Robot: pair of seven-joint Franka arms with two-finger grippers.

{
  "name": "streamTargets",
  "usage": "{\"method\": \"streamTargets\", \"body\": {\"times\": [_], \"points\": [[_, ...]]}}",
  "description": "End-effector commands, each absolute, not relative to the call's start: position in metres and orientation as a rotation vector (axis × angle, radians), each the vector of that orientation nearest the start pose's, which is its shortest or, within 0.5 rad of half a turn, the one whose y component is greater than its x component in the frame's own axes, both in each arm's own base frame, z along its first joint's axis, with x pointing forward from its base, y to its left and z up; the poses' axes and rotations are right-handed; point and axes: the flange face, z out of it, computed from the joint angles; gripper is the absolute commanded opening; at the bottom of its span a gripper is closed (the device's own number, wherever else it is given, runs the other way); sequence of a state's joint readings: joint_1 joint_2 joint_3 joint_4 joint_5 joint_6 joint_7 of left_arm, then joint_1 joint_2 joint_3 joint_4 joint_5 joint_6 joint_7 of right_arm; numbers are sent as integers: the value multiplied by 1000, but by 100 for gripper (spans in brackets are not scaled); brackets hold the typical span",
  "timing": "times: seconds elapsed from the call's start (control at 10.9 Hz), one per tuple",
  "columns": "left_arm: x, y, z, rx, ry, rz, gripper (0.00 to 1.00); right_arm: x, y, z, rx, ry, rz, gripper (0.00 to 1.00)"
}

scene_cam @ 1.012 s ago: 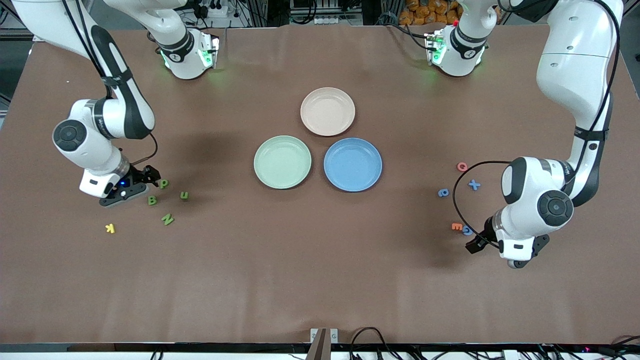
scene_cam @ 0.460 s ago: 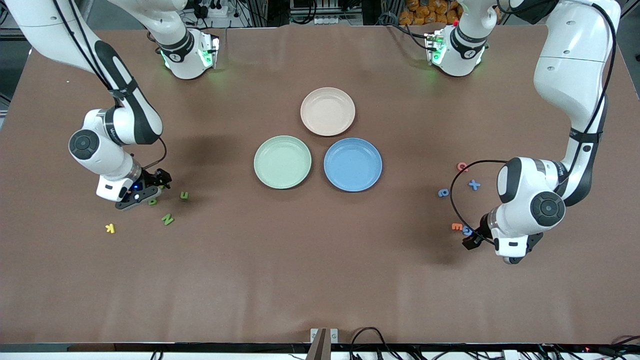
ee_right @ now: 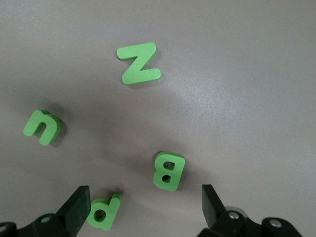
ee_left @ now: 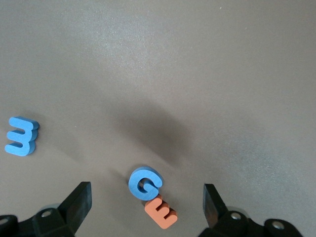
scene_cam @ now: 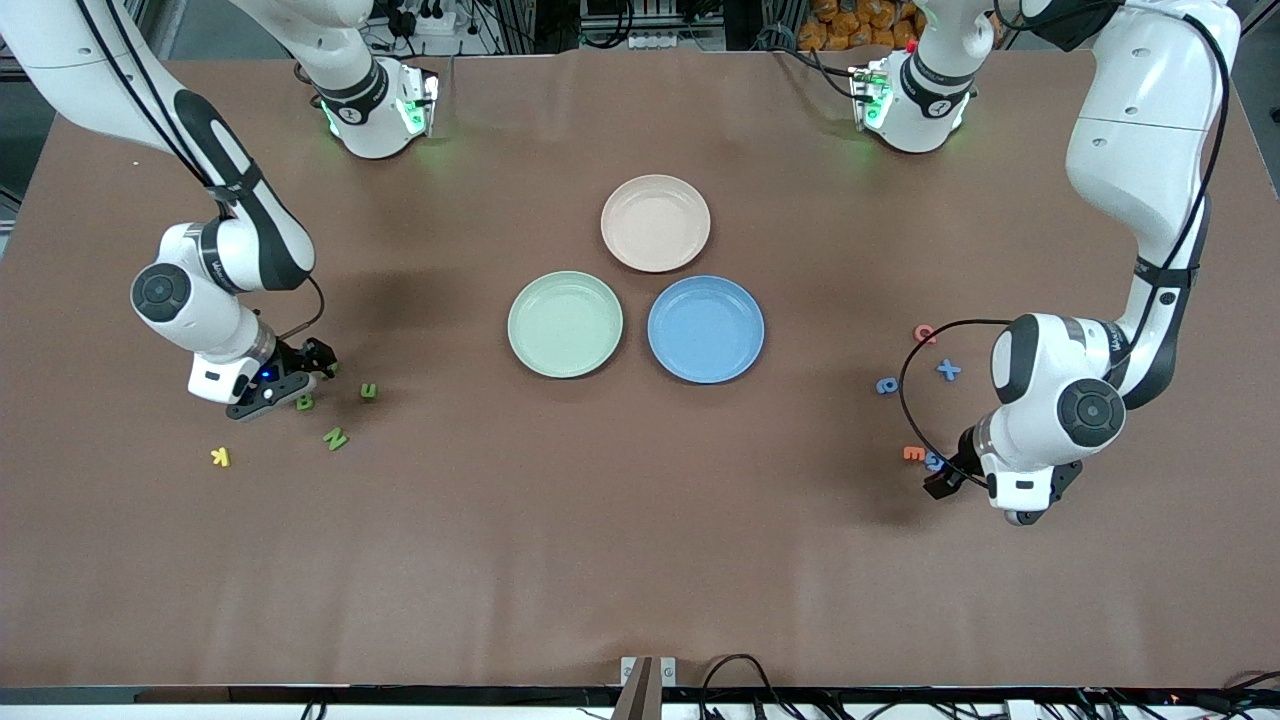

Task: Sort letters by color into matching plates
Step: 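Lower the right gripper onto the green B while the left gripper lowers to G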

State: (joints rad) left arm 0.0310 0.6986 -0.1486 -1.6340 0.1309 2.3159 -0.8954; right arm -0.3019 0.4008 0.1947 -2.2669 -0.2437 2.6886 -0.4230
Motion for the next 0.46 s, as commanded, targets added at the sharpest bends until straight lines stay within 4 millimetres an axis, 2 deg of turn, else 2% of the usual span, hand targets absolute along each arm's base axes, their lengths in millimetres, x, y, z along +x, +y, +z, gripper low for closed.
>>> {"method": "streamTargets", "body": {"times": [0.0, 0.37], "points": [[680, -64, 205, -2930, -1128, -15, 100, 540, -47, 181, -3068, -845, -75, 100], [677, -64, 200, -2931, -1129, -11, 100, 543, -64, 170, -3075, -828, -99, 100]]}}
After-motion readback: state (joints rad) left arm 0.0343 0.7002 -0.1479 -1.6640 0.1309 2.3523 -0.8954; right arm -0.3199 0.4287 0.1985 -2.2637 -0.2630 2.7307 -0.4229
